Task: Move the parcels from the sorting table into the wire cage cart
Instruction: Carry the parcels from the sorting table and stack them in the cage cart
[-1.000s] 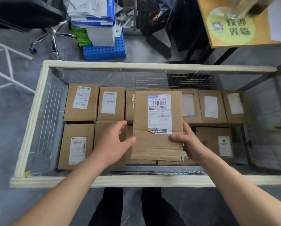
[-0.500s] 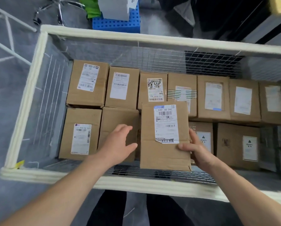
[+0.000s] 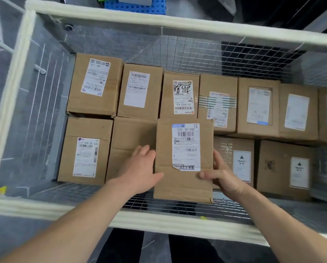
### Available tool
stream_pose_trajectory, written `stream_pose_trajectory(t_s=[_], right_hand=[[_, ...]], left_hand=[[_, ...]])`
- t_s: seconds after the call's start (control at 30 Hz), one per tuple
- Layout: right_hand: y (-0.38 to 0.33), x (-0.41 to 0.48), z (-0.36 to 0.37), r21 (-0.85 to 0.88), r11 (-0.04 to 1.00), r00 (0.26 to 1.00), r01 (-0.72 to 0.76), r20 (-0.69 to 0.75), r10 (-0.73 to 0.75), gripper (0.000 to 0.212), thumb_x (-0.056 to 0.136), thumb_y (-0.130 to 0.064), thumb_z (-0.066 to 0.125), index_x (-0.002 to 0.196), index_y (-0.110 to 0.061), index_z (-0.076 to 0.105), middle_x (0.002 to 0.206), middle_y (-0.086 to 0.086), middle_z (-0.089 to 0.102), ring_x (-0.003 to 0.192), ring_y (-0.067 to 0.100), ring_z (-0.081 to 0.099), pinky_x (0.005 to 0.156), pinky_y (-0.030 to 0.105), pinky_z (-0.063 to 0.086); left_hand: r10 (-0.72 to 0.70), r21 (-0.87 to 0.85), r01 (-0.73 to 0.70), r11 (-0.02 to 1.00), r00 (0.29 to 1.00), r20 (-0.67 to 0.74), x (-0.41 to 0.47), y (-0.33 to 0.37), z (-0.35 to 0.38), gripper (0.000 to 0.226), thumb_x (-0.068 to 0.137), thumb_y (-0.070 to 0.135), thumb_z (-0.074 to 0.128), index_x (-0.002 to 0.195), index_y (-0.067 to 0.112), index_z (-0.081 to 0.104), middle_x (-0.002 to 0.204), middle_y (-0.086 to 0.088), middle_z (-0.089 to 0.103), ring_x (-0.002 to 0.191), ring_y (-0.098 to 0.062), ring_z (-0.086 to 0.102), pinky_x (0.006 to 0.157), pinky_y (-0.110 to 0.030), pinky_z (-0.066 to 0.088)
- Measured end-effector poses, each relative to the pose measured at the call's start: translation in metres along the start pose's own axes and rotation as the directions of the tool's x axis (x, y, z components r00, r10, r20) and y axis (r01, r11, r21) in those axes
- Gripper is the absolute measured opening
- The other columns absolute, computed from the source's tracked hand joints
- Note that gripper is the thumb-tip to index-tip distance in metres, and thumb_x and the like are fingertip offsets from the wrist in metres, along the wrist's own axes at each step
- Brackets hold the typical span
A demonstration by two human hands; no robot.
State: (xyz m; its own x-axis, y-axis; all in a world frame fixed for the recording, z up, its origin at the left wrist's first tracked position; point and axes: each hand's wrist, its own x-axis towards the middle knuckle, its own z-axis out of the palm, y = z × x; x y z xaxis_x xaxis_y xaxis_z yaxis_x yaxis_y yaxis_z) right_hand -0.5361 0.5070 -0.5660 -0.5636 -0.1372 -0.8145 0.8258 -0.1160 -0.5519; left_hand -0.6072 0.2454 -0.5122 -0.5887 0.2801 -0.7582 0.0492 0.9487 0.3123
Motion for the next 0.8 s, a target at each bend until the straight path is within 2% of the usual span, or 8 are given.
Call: stream_pose_trajectory(t_s=[0.13, 0.3, 0.4, 0.47, 0.53, 0.67, 0.8], right_hand=[[0.007, -0.004, -0.005, 0.0, 0.999, 0.999, -0.054, 0.002, 0.054, 0.12, 0.044, -0.026, 0.091, 0.15, -0.033, 0.034, 0.125, 0.014, 0.069, 0.11, 0.032, 0.07, 0.09, 0.049, 0.057], [0.01, -0.004, -0.009, -0.011, 0.992, 0.992, -0.124, 0.017, 0.124, 0.119, 0.047, -0.026, 0.091, 0.15, -0.031, 0.032, 0.126, 0.01, 0.069, 0.111, 0.031, 0.069, 0.087, 0.046, 0.058], [0.003, 0.007, -0.006, -0.028, 0.991, 0.991, -0.134, -0.028, 0.133, 0.11, 0.05, -0.021, 0.087, 0.148, -0.038, 0.038, 0.123, 0.004, 0.071, 0.112, 0.029, 0.069, 0.085, 0.045, 0.057], [-0.003, 0.016, 0.0, -0.069, 0.991, 0.991, -0.118, -0.08, 0.112, 0.091, 0.065, -0.011, 0.081, 0.141, -0.042, 0.044, 0.117, -0.003, 0.073, 0.112, 0.026, 0.067, 0.089, 0.048, 0.056], [-0.006, 0.029, 0.005, -0.092, 0.988, 0.981, -0.123, -0.164, 0.107, 0.08, 0.079, 0.001, 0.074, 0.138, -0.044, 0.044, 0.113, -0.003, 0.073, 0.109, 0.023, 0.068, 0.093, 0.051, 0.055], [-0.004, 0.044, 0.016, -0.156, 0.978, 0.951, -0.138, -0.298, 0.086, 0.08, 0.084, -0.003, 0.074, 0.146, -0.039, 0.04, 0.116, -0.002, 0.072, 0.106, 0.023, 0.069, 0.093, 0.054, 0.056], [-0.004, 0.04, 0.022, -0.23, 0.961, 0.938, -0.154, -0.341, 0.068, 0.087, 0.083, -0.005, 0.073, 0.152, -0.039, 0.033, 0.123, -0.001, 0.067, 0.111, 0.022, 0.065, 0.098, 0.053, 0.054]], left_hand=[[0.004, 0.029, -0.005, 1.0, 1.0, 0.022, -0.003, 0.001, 0.004, 0.078, 0.092, 0.053, 0.059, 0.154, 0.017, 0.029, 0.168, -0.003, 0.01, 0.155, -0.024, 0.003, 0.123, -0.041, 0.02], [-0.001, 0.056, -0.002, 0.998, 0.999, 0.052, -0.002, 0.004, 0.008, 0.08, 0.093, 0.055, 0.057, 0.156, 0.019, 0.025, 0.168, -0.001, 0.006, 0.155, -0.025, 0.0, 0.123, -0.042, 0.02], [-0.007, 0.098, 0.002, 0.995, 0.999, 0.052, 0.009, 0.005, 0.008, 0.084, 0.093, 0.053, 0.059, 0.158, 0.02, 0.018, 0.169, -0.001, 0.002, 0.155, -0.028, -0.002, 0.123, -0.047, 0.02], [-0.006, 0.137, -0.002, 0.991, 0.999, 0.052, 0.02, 0.005, 0.008, 0.089, 0.092, 0.05, 0.061, 0.159, 0.022, 0.01, 0.169, -0.002, -0.002, 0.155, -0.031, -0.004, 0.122, -0.054, 0.019], [-0.011, 0.159, 0.003, 0.987, 0.999, 0.046, 0.029, 0.005, 0.009, 0.092, 0.091, 0.048, 0.063, 0.159, 0.021, 0.007, 0.169, -0.003, -0.004, 0.154, -0.034, -0.005, 0.121, -0.059, 0.018], [-0.029, 0.182, 0.02, 0.983, 0.998, 0.049, 0.036, 0.005, 0.009, 0.091, 0.092, 0.045, 0.063, 0.159, 0.021, 0.008, 0.168, -0.003, -0.008, 0.154, -0.035, -0.007, 0.121, -0.06, 0.016], [-0.037, 0.207, 0.026, 0.978, 0.998, 0.05, 0.028, 0.004, 0.005, 0.089, 0.093, 0.045, 0.063, 0.159, 0.023, 0.008, 0.168, -0.003, -0.008, 0.154, -0.035, -0.007, 0.122, -0.059, 0.015]])
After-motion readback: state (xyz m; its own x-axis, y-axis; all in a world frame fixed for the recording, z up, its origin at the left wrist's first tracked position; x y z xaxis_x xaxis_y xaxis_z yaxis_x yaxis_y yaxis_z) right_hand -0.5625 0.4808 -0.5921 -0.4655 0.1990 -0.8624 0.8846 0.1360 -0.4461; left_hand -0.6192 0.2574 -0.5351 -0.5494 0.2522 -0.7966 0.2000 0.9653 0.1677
